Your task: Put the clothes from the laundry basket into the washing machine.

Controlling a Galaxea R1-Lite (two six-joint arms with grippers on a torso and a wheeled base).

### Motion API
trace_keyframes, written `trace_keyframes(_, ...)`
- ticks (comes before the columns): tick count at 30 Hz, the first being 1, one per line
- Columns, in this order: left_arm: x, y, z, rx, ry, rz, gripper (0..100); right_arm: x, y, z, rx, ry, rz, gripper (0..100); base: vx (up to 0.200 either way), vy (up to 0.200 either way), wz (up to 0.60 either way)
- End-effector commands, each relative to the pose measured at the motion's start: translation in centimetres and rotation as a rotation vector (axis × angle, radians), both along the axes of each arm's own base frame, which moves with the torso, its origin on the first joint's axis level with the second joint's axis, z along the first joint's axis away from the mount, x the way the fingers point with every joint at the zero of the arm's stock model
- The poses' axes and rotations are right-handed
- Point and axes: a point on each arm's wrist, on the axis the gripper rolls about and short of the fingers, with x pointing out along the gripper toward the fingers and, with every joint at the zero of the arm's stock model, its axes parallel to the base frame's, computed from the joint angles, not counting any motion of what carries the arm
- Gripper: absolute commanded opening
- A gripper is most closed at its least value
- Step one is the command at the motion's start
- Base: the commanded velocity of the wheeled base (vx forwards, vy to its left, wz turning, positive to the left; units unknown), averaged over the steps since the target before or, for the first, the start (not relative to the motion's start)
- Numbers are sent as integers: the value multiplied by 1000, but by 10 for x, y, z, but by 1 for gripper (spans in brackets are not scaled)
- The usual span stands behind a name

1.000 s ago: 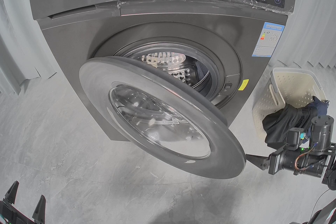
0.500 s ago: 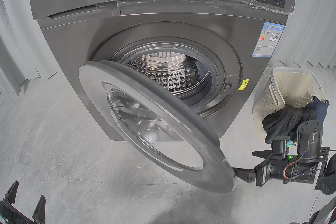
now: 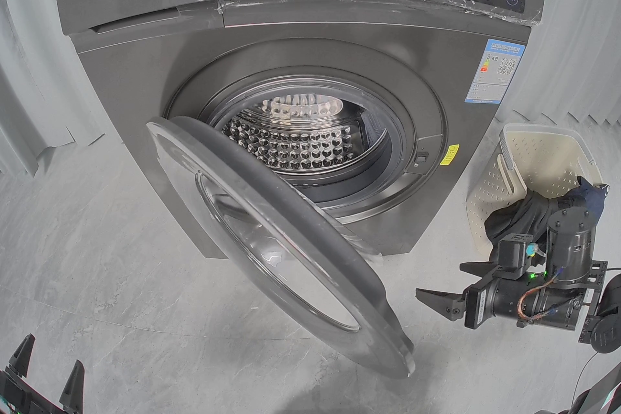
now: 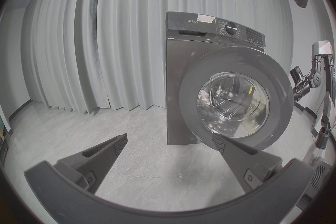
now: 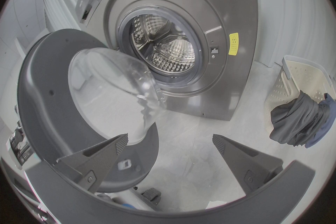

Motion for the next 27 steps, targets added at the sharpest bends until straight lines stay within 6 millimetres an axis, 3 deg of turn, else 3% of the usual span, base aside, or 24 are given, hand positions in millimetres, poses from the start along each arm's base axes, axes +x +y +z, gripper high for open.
trace_keyframes(1, 0, 0, -5, -1, 4, -1, 100, 12, 8, -7, -13, 31, -3, 100, 0, 0, 0)
trace_keyframes(10, 0, 0, -5, -1, 4, -1, 100, -7, 35, -12, -15, 54, 147, 100, 0, 0, 0)
trace_keyframes(16, 0, 0, -5, -1, 4, -1, 100, -17, 42, -10, 20, 40, 202, 100, 0, 0, 0)
trace_keyframes(19, 0, 0, -5, -1, 4, 0, 100, -11, 41, -9, 41, 33, 160, 100, 0, 0, 0)
trace_keyframes(24, 0, 0, -5, -1, 6, 0, 100, 32, 24, -5, 38, -6, -47, 100, 0, 0, 0)
trace_keyframes(27, 0, 0, -5, -1, 4, -1, 100, 45, 25, -5, 42, -8, -74, 100, 0, 0, 0)
